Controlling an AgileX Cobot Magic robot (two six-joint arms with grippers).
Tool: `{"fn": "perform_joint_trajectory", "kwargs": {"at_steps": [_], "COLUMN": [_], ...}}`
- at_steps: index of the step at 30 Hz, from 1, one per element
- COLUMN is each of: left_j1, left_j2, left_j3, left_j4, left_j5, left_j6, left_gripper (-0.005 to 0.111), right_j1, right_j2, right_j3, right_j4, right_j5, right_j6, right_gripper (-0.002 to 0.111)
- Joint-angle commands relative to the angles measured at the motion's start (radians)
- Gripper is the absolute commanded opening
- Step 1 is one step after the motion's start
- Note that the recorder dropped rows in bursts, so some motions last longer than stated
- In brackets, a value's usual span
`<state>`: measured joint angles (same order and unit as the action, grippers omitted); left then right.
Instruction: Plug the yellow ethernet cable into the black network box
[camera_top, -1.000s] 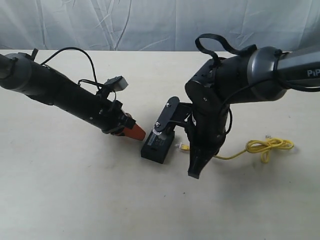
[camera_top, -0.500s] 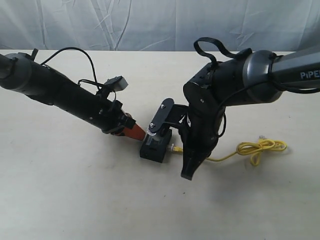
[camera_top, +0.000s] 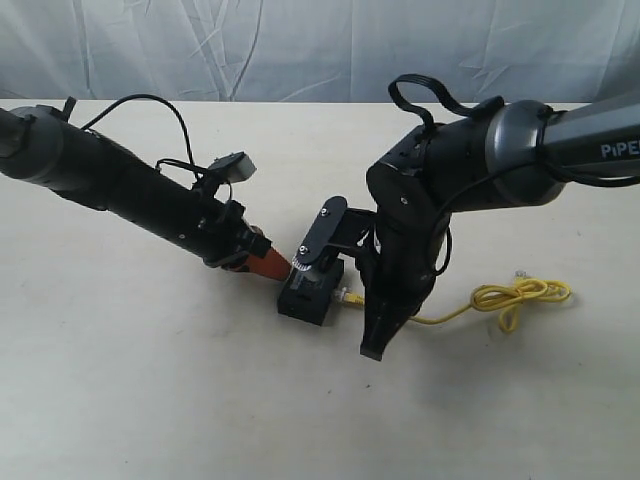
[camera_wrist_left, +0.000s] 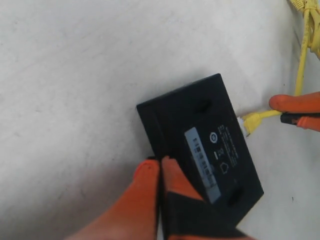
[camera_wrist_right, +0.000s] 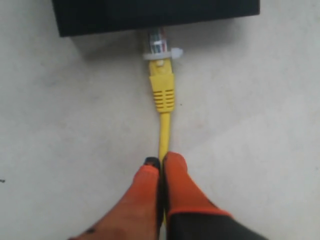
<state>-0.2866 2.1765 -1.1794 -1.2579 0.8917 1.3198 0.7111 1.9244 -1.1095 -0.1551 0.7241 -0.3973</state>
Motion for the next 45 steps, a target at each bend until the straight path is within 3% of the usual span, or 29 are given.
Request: {"fn": "perform_joint_trajectory", "kwargs": {"at_steps": [1, 27, 45], "left_j1": [-0.004, -0.004, -0.004], "left_j2": [-0.001, -0.001, -0.001], "left_j3": [-0.006, -0.006, -0.006], "left_j4": [-0.005, 0.009, 0.009], "left_j5": [0.007, 0.002, 0.002], "left_j6": [0.001, 0.001, 0.001], "left_gripper": [0.000, 0.000, 0.000], "right_j1": [0.000, 0.000, 0.000], "right_j2": [-0.002, -0.002, -0.002], "right_j3": [-0.004, -0.004, -0.004], "right_j4": [0.007, -0.060, -0.017], "right_j5": [0.025, 0.000, -0.034], "right_j6": [-0.021, 0.057, 0.002], "right_gripper": [-0.001, -0.001, -0.001]}}
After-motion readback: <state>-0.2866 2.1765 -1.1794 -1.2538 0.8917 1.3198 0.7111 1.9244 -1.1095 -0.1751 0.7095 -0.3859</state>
